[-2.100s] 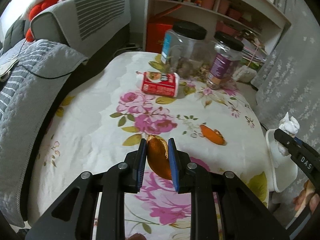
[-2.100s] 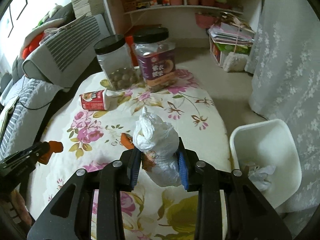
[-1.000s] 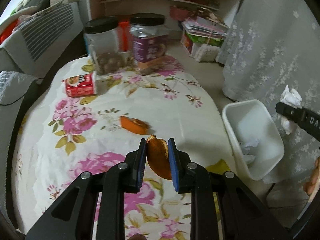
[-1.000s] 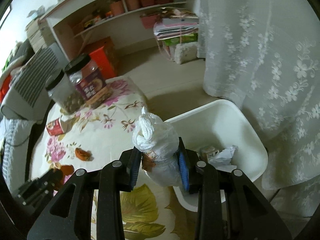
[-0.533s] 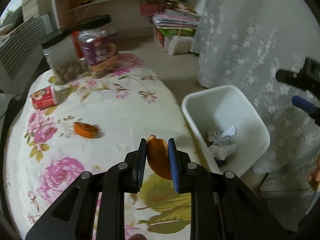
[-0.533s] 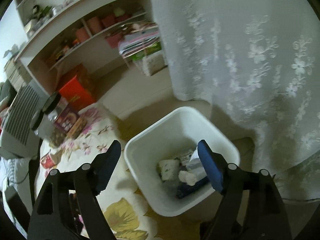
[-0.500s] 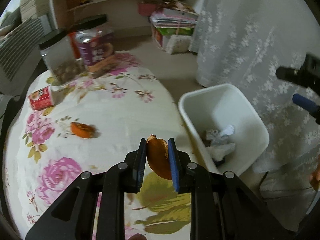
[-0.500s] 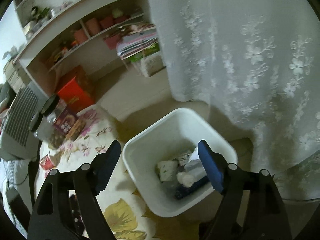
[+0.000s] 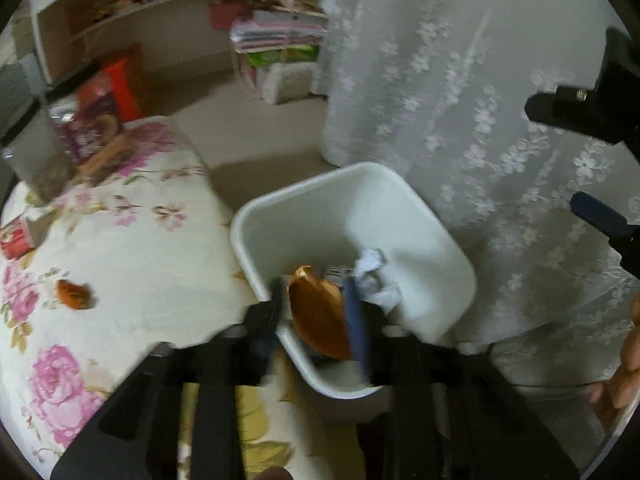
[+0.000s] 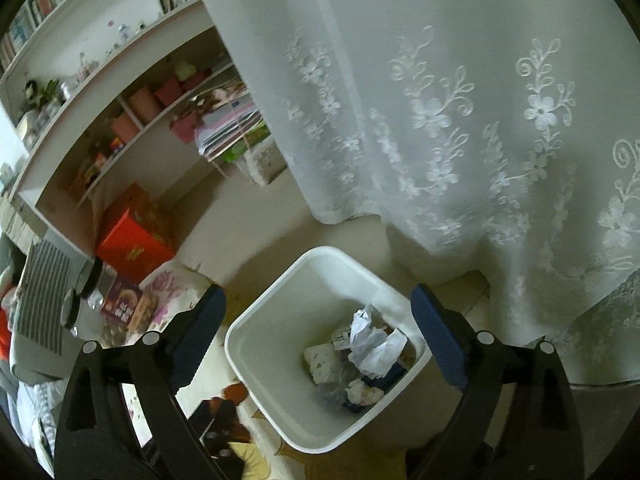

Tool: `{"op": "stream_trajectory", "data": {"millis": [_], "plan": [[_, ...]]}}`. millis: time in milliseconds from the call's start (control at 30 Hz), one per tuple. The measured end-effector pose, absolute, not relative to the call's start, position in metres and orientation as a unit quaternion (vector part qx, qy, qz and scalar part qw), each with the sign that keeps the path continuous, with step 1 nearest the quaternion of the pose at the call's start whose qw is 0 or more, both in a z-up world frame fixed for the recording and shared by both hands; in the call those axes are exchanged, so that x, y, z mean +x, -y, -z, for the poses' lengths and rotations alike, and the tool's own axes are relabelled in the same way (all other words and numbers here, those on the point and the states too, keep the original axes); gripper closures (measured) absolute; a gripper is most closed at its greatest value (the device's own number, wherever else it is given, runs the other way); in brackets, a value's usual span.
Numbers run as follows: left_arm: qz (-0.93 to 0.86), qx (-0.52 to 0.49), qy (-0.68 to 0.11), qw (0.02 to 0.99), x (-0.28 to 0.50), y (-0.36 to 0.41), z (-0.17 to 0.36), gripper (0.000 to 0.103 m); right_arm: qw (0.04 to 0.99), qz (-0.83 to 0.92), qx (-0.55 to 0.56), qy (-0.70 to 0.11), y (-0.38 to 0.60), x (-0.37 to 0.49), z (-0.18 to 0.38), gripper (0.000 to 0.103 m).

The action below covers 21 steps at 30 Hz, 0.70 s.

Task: Collect trash
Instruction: 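Drop the orange peel into the bin with the left tool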

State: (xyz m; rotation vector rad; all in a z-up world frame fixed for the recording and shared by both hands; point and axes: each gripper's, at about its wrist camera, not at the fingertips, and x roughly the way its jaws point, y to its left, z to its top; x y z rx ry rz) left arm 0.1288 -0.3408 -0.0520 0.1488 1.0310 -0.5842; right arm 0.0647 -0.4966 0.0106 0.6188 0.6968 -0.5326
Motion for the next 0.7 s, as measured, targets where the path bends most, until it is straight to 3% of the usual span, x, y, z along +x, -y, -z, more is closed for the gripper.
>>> {"op": "stream_trajectory", "data": {"millis": [267, 567, 633, 700], "plan": [[0.265, 0.076, -0.491, 0.827, 0.139, 0.327, 0.059, 0.04, 0.854, 0.266, 0.303, -0.327, 0.497, 0.069, -0.01, 0.009], [0.16, 0.075, -0.496, 0.85, 0.185, 0.238, 0.059, 0.036, 0.868, 0.221, 0.239, -0.374, 0.43, 0.117, 0.001, 0.007], [0.136, 0.07, -0.498, 0.854, 0.195, 0.216, 0.061, 0.026, 0.87, 0.206, 0.228, -0.385, 0.414, 0.128, 0.005, 0.007], [0.109, 0.063, -0.499, 0.857, 0.207, 0.191, 0.063, 0.026, 0.871, 0.188, 0.217, -0.399, 0.395, 0.142, 0.01, 0.007]]}}
